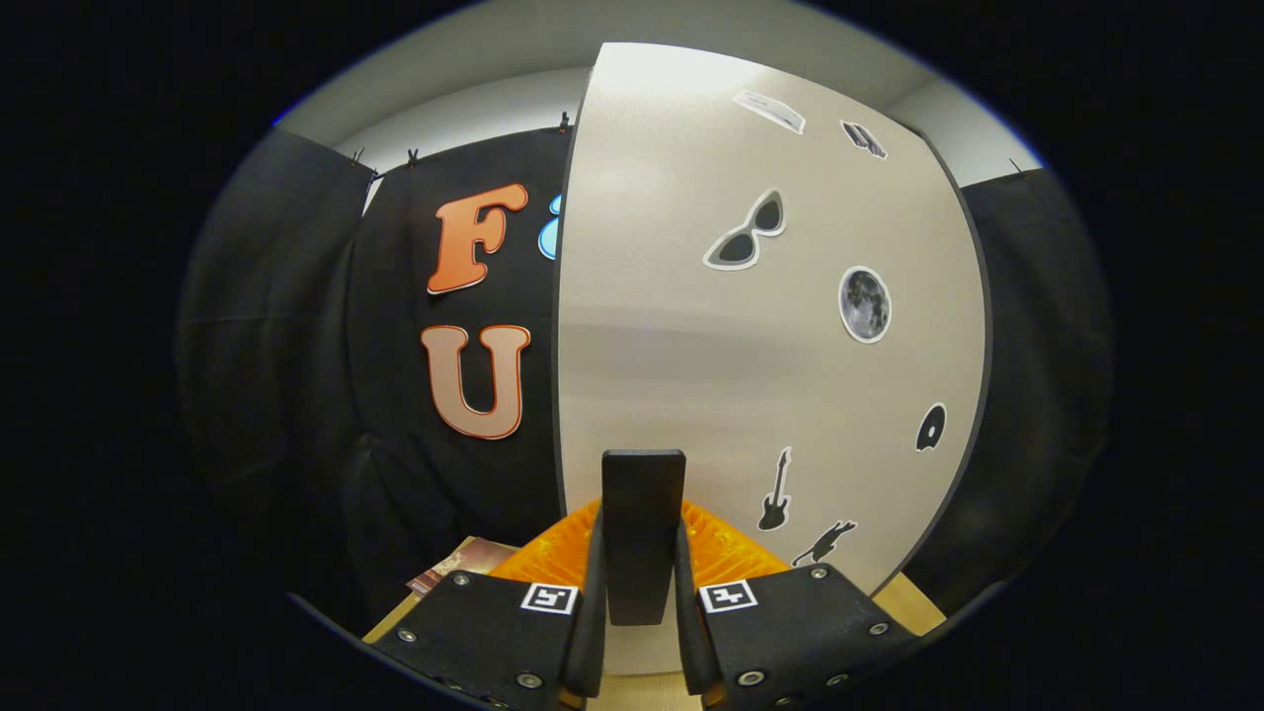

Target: Open the shoe cabinet door, grab the shoes and put them into the shoe cabinet, then close the shoe cabinet door.

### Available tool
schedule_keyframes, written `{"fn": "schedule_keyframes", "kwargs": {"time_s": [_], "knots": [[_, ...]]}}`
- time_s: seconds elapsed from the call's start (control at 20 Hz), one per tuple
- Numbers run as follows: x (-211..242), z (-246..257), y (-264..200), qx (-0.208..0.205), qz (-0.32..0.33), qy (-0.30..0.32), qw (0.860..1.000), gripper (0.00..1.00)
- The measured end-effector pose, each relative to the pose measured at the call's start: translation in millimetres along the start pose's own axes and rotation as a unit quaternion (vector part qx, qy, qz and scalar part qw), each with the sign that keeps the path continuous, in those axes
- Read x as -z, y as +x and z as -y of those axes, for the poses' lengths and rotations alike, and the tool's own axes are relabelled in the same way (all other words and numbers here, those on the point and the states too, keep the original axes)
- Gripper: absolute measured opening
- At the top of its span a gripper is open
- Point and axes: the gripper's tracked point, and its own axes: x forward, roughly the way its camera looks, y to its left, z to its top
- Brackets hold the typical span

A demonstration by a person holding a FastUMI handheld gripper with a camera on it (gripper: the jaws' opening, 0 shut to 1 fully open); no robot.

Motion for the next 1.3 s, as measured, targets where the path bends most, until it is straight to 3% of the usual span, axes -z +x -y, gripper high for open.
{"fn": "schedule_keyframes", "kwargs": {"time_s": [0.55, 1.3], "knots": [[8, 42, -78, 0.003, -0.002, 0.007, 1.0, 0.31], [18, 146, -170, 0.083, 0.001, 0.02, 0.996, 0.22]]}}
